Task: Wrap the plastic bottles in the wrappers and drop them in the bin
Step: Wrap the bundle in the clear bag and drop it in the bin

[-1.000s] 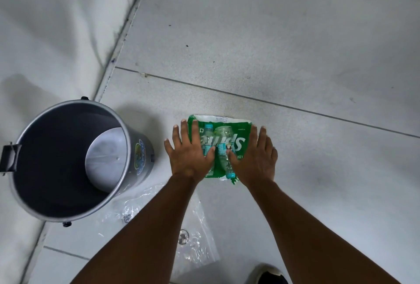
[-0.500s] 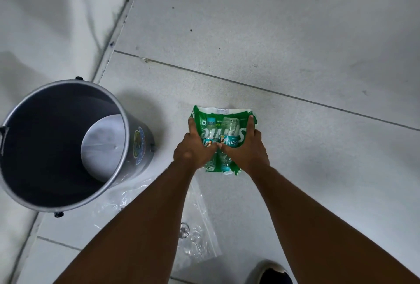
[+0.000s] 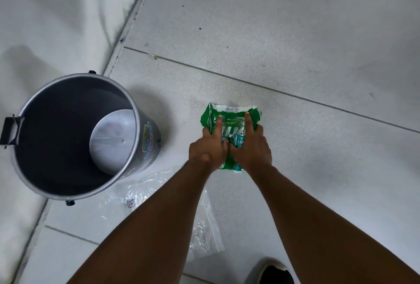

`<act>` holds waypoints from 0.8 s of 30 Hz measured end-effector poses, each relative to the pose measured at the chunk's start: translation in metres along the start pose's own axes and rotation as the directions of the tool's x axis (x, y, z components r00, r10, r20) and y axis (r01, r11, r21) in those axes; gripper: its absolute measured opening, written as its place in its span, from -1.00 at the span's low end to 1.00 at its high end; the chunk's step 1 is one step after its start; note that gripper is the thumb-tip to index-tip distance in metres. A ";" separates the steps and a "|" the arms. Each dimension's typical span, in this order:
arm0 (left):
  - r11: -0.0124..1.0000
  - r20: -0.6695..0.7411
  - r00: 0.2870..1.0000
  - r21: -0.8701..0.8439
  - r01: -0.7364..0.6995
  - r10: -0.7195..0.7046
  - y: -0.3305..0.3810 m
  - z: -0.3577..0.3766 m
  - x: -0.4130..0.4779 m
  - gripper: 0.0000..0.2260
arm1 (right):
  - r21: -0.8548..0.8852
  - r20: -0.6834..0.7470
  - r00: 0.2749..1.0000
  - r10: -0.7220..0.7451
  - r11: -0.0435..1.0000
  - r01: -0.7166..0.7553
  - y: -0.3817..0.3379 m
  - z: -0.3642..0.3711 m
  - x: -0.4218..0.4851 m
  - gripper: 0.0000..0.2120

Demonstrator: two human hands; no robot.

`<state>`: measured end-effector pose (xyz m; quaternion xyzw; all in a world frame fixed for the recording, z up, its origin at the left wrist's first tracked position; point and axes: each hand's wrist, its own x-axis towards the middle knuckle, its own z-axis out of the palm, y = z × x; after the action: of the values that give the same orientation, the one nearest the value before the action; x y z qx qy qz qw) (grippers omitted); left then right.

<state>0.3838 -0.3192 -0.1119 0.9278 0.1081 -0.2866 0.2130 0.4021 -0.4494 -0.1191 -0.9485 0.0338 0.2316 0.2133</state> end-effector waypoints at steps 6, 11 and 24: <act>0.999 -0.161 0.986 -0.025 0.030 -0.033 0.015 -0.028 -0.060 -0.41 | 0.015 -0.040 0.998 -0.056 0.998 0.056 -0.023 -0.045 -0.050 -0.03; 0.983 -0.201 0.969 -0.145 0.116 -0.144 0.000 -0.042 -0.149 -0.41 | 0.012 0.050 0.993 -0.109 0.994 0.108 -0.056 -0.062 -0.128 -0.01; 0.885 -0.125 0.894 -0.252 0.391 -0.430 -0.117 0.020 -0.277 -0.37 | 0.137 0.234 0.963 -0.131 0.985 0.100 -0.086 0.056 -0.247 0.13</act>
<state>0.1114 -0.2461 -0.0057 0.8760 0.3521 -0.2277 0.2382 0.1724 -0.3562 -0.0178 -0.8984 -0.0335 0.3303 0.2876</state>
